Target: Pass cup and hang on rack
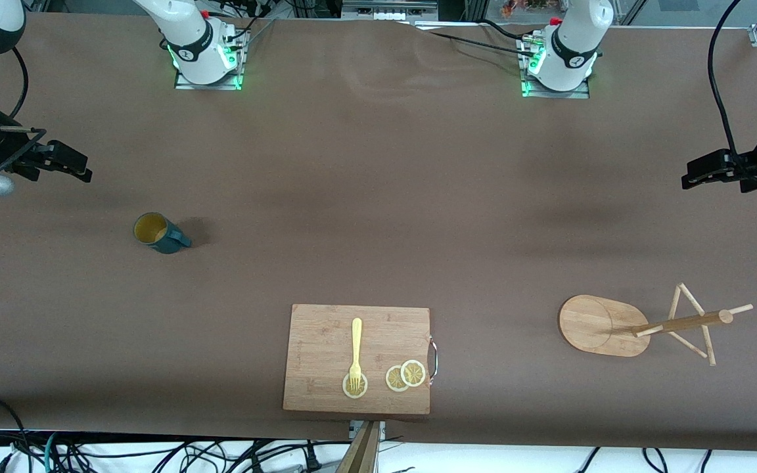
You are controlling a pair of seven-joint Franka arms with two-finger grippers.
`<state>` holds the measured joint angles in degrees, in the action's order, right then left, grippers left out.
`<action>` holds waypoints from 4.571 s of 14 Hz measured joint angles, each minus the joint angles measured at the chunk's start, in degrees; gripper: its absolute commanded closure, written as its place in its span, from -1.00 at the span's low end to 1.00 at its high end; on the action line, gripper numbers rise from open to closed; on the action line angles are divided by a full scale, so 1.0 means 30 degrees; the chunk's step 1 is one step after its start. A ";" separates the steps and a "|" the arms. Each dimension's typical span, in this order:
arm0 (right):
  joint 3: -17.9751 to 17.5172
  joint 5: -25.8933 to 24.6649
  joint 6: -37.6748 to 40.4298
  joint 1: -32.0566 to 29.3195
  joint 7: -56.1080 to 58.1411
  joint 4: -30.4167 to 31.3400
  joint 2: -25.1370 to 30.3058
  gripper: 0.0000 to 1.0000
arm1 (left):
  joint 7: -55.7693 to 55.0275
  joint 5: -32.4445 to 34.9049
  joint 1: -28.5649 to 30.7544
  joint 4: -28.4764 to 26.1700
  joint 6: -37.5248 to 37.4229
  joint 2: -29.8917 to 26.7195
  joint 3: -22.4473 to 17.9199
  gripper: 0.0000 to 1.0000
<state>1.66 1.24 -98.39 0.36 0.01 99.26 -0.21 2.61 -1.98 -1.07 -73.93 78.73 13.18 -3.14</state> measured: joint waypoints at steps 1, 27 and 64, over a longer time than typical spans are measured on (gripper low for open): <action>0.0000 0.0000 -0.0005 0.0000 0.0000 0.0000 0.0000 -1.00 | 0.0000 0.0000 0.0000 0.0000 0.0000 0.0000 0.0000 -1.00; -0.0130 -0.0020 0.0748 -0.0062 -0.0019 0.0004 0.0262 -1.00 | -0.0016 0.0000 0.0000 0.0000 0.0000 0.0077 0.0000 -1.00; 0.1000 -0.1068 -2.0757 -0.0341 0.2778 1.2349 -0.4902 1.00 | -0.0017 0.0000 0.0000 0.0000 -0.0001 0.0114 -0.0047 -1.00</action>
<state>4.66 -1.96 -160.66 -0.66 8.35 136.31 -14.91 2.56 -1.98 -1.06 -73.93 78.73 13.52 -3.28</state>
